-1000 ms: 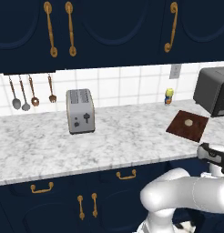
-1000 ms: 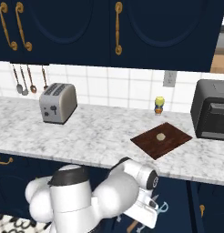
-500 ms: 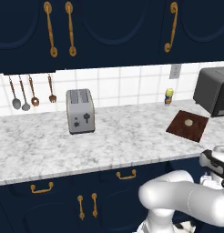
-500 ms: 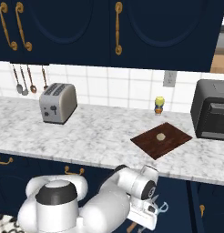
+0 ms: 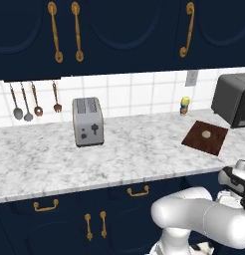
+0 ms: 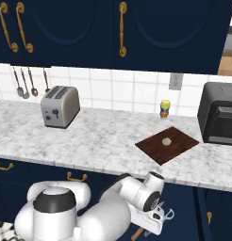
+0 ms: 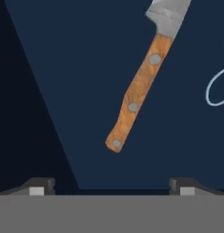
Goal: Place the appropriate cutting tool for cutting the garlic skin on the cutting board.
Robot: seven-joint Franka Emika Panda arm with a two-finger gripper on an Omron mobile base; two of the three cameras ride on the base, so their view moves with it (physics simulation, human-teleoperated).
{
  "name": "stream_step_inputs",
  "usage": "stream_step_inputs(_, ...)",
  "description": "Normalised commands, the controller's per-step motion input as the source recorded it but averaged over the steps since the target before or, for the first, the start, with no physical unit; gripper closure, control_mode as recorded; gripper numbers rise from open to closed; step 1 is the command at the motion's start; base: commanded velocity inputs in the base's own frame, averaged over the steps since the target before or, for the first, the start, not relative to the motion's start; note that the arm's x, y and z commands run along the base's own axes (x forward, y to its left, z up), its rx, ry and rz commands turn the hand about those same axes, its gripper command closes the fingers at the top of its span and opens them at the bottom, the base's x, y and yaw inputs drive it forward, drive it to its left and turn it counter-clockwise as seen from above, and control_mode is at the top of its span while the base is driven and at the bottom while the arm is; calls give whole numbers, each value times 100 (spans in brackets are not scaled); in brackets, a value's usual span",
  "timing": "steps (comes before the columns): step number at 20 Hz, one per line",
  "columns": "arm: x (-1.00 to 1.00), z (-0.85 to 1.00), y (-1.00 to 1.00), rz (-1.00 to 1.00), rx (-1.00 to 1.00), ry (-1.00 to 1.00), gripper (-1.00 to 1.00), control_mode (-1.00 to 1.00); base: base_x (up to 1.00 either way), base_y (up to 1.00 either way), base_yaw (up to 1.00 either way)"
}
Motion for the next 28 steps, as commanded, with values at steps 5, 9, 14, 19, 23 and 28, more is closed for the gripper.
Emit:
stream_step_inputs(5,27,-29,-14,-8,2,0,-100,-100,0,0,0)
stream_step_inputs(9,13,-36,-25,-14,7,0,-100,-100,0,0,0)
stream_step_inputs(14,34,-23,-8,-11,7,8,-100,-100,0,0,0)
stream_step_inputs(19,30,-33,0,-1,2,22,-100,-100,0,0,0)
stream_step_inputs(23,6,-73,4,-1,0,19,100,-100,0,0,0)
stream_step_inputs(28,0,-69,19,-1,0,7,100,-100,0,0,0)
